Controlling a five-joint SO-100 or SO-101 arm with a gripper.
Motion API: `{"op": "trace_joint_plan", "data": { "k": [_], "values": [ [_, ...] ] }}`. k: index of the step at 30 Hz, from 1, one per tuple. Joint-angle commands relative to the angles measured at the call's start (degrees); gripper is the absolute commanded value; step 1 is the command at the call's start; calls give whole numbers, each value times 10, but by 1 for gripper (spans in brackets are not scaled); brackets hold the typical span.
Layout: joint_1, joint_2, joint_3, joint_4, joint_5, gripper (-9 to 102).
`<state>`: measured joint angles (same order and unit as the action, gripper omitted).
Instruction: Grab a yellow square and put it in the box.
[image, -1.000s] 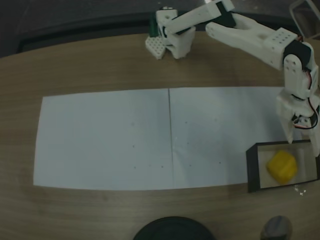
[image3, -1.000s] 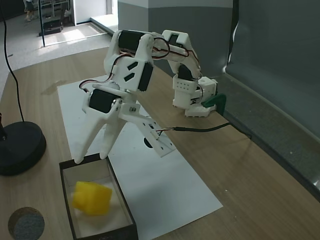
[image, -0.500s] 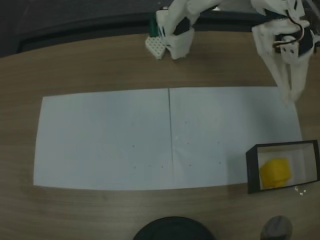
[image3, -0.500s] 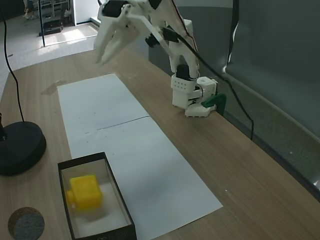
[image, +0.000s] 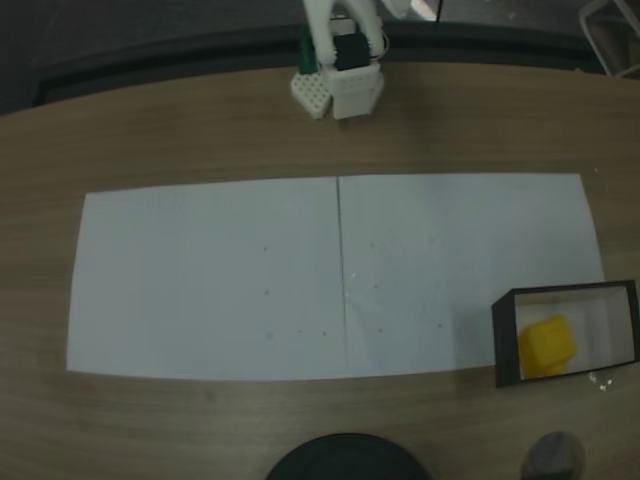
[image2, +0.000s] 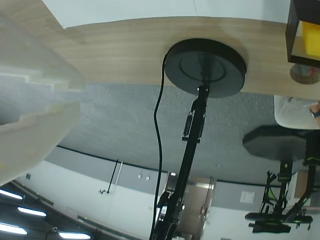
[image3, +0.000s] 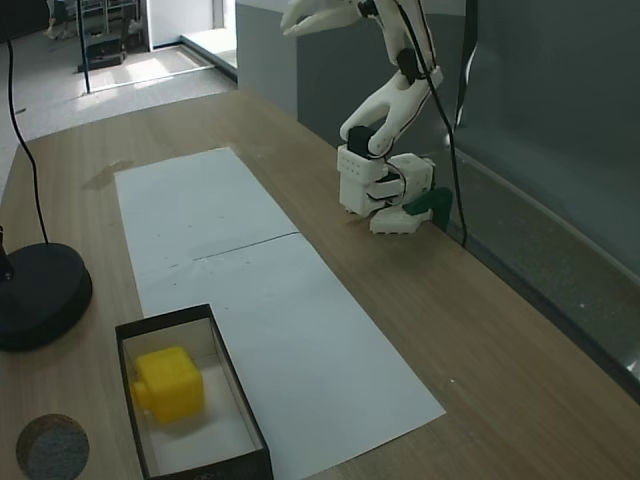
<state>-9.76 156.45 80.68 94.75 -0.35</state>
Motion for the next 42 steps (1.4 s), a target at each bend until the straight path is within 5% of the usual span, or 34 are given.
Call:
{"op": "trace_joint_plan", "data": {
  "k": [1,11,27,36,42],
  "values": [
    [25,132,97,-48,4,0],
    [42,369,385,-194,4,0],
    [65,426,910,-625,4,0],
    [85,427,977,-566,4,0],
    [79,427,976,-430,4,0]
  ]
}}
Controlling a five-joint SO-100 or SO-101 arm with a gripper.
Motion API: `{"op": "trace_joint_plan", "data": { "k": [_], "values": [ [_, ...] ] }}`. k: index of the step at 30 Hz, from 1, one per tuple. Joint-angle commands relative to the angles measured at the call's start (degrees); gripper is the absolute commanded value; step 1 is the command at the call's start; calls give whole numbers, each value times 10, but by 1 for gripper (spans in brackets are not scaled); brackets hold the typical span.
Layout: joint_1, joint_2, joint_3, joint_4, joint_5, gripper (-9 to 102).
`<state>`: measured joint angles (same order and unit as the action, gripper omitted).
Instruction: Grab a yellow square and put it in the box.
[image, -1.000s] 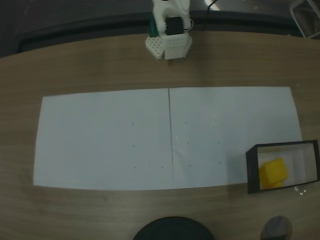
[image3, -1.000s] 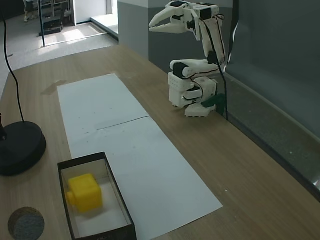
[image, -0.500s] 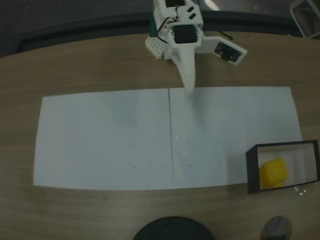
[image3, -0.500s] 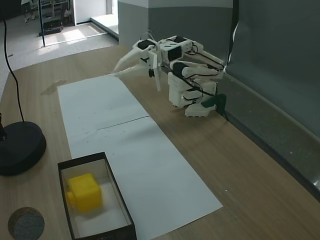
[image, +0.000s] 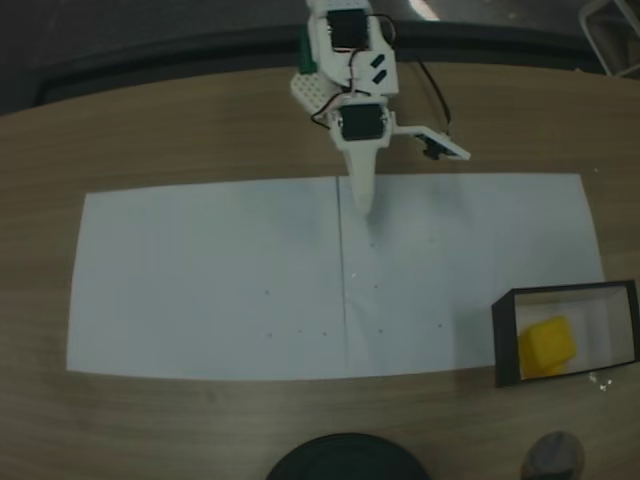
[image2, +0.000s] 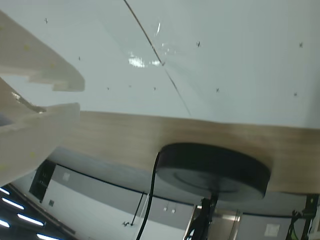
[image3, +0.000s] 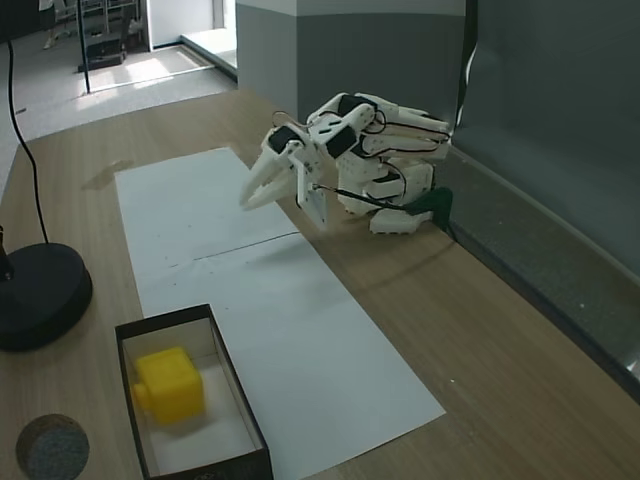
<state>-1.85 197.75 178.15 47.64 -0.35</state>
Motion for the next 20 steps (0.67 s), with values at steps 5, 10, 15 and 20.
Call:
{"op": "trace_joint_plan", "data": {
  "k": [5,10,15,20],
  "values": [
    [0,14,-31,146,5,0],
    [0,14,-61,260,9,0],
    [2,14,-62,265,9,0],
    [1,14,-62,265,9,0]
  ]
}}
